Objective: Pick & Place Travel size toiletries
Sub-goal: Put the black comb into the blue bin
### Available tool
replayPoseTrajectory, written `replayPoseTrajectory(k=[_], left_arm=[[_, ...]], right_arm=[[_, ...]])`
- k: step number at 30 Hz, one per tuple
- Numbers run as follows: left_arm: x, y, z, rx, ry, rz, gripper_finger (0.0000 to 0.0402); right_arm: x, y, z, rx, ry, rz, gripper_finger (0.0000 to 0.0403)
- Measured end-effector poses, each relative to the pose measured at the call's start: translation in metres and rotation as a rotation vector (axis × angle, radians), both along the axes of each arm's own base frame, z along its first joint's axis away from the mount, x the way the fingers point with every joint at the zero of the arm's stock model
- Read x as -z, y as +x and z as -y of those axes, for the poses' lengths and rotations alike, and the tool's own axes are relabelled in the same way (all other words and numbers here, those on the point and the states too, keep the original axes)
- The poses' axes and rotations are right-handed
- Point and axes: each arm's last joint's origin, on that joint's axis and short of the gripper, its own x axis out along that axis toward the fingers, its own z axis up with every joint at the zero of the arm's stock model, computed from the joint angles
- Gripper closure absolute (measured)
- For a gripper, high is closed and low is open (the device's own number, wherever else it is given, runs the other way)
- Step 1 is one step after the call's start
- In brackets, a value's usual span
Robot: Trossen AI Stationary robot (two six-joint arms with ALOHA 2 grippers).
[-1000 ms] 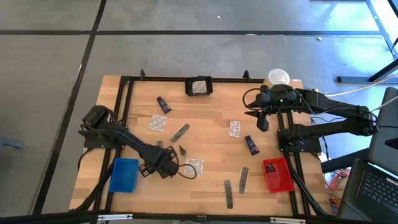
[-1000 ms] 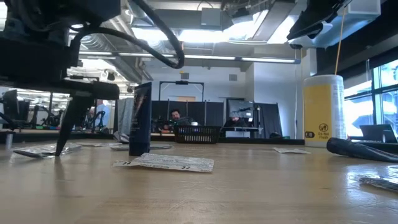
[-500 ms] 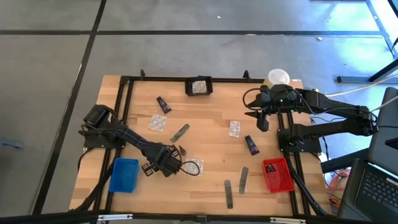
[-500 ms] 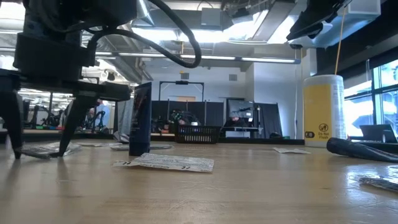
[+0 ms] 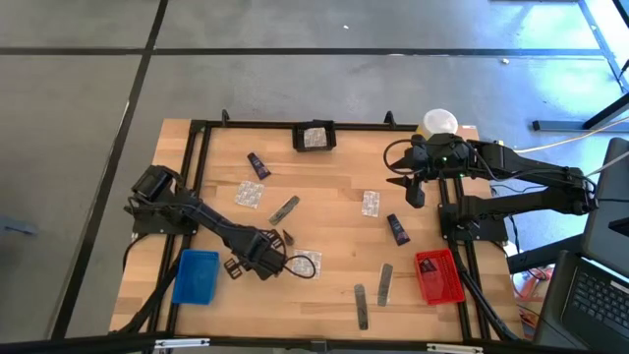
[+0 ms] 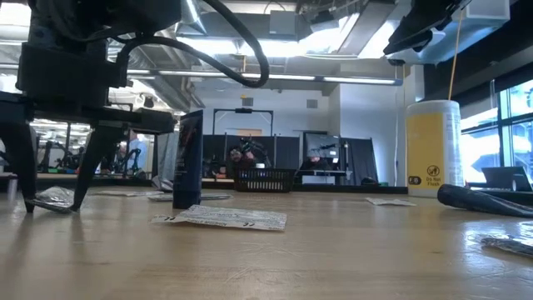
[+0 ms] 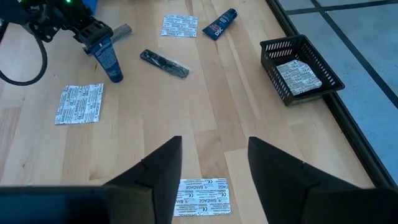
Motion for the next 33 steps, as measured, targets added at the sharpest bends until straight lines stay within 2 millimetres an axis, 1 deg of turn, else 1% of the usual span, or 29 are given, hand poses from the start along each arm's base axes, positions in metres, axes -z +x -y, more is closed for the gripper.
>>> replayPoseTrajectory(k=[9,17,22,26,33], left_arm=[[-0.007,-0.002,-0.001,-0.045,-0.007,0.022,0.0279],[-0.021,-0.003,-0.001,-0.102,-0.029,0.057,0.0284],[-0.022,-0.005,-0.002,-0.102,-0.024,0.049,0.0285],[-0.022,-0.005,-0.002,-0.102,-0.024,0.052,0.0299],[-0.023,-0.004,-0.002,-0.102,-0.019,0.058,0.0343]], right_arm=[[0.0,0.0,0.0,0.0,0.0,0.0,0.0212],[0.0,0.0,0.0,0.0,0.0,0.0,0.0227],[0.0,0.0,0.0,0.0,0.0,0.001,0.0238],[0.0,0.0,0.0,0.0,0.0,0.003,0.0245],[0.0,0.0,0.0,0.0,-0.001,0.004,0.0255]])
